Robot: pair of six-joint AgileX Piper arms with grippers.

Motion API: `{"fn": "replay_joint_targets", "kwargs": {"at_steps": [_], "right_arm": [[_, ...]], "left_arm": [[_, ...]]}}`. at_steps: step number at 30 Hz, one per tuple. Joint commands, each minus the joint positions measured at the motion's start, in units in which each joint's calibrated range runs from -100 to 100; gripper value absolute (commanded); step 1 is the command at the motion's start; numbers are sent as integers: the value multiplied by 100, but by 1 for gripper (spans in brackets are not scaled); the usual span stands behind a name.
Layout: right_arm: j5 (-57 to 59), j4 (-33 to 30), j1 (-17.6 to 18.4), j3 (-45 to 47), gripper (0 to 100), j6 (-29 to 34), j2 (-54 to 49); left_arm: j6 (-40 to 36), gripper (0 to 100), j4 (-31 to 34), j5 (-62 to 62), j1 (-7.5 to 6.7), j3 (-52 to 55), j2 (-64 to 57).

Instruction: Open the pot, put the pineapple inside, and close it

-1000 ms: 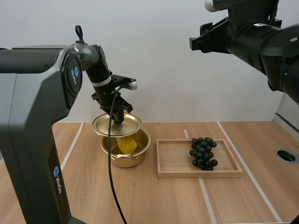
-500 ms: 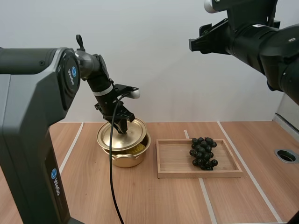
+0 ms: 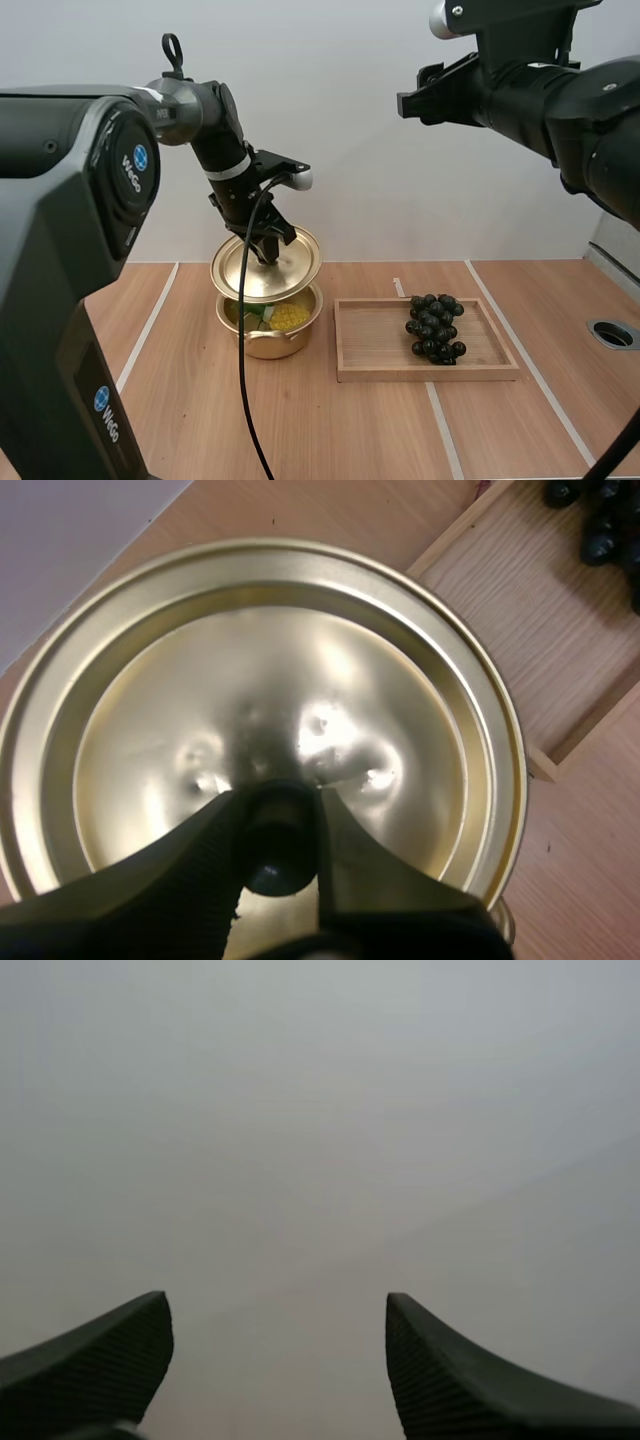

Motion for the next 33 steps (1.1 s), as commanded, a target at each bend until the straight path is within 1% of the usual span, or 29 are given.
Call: {"fn": "replay_joint_targets", "kwargs": {"at_steps": [1, 6, 19, 30, 33], "right_arm": [[55, 14, -16, 17, 100, 6, -30], [55, 14, -16, 17, 100, 6, -30], [115, 14, -16, 17, 100, 6, -30], [115, 14, -16, 17, 100, 6, -30], [115, 14, -16, 17, 100, 6, -30]], "left_arm": [[10, 0, 32, 16, -18, 173, -31], [162, 0, 84, 16, -18, 483, 121], [210, 0, -55, 16, -18, 494, 582], [288, 0, -140, 16, -18, 494, 775], [300, 0, -248, 16, -18, 494, 775]]}}
